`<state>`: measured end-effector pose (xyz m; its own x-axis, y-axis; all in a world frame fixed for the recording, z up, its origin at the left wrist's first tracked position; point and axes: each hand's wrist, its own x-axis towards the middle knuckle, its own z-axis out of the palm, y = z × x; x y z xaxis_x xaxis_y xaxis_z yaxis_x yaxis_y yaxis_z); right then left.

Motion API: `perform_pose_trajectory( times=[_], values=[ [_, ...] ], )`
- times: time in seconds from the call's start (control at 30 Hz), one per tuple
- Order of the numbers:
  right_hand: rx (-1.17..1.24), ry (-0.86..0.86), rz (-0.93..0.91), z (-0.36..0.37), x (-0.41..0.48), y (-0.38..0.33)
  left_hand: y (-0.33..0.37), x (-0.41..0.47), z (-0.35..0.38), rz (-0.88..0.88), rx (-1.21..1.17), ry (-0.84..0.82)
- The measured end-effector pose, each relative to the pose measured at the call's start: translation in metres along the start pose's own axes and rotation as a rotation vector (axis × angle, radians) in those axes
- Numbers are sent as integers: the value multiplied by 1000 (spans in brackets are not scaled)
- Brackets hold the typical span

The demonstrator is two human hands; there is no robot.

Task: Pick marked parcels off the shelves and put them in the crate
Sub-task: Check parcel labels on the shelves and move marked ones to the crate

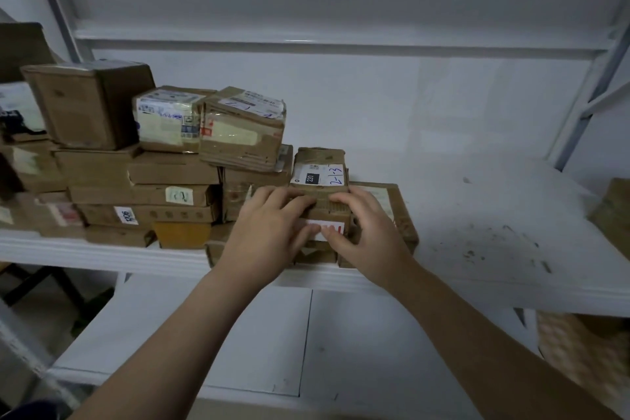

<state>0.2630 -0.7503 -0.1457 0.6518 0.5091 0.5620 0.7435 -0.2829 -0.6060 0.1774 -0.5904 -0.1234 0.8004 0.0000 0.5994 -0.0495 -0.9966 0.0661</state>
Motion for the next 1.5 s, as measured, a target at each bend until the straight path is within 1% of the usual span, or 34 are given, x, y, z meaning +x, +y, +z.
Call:
perform_pose_trajectory(
  times=[0.13,0.23,0.4,0.6,0.73,0.8,0.93,1.07,1.2,1.27,1.33,1.43,1.5],
  values=[
    [13,-31,-7,-11,-2,-3,7,4,-3,9,-22,30],
    [-49,-48,15,-28,-9,0,20,13,-5,39,-52,48],
    [-206,50,72,-86,-35,13,66,37,4,138,-135,78],
    [-399,191,188,-194,-94,31,178,68,24,282,-284,36],
    [-561,309,237,-266,-131,31,253,81,35,384,-363,52],
    [-613,357,310,-303,-149,30,292,87,38,416,-423,57],
    [-662,434,401,-365,-173,34,374,115,40,442,-523,13],
    [-703,488,449,-412,-180,44,447,163,33,407,-545,-7],
    [-700,529,464,-447,-179,53,486,206,36,357,-443,-173],
    [-681,552,479,-460,-178,59,493,218,44,348,-450,-220],
    [-588,601,492,-470,-177,66,494,222,54,316,-537,-193],
    [-353,687,554,-480,-168,73,494,215,67,269,-661,-60],
    [-190,680,604,-485,-159,74,496,210,69,275,-727,-10]
  ],
)
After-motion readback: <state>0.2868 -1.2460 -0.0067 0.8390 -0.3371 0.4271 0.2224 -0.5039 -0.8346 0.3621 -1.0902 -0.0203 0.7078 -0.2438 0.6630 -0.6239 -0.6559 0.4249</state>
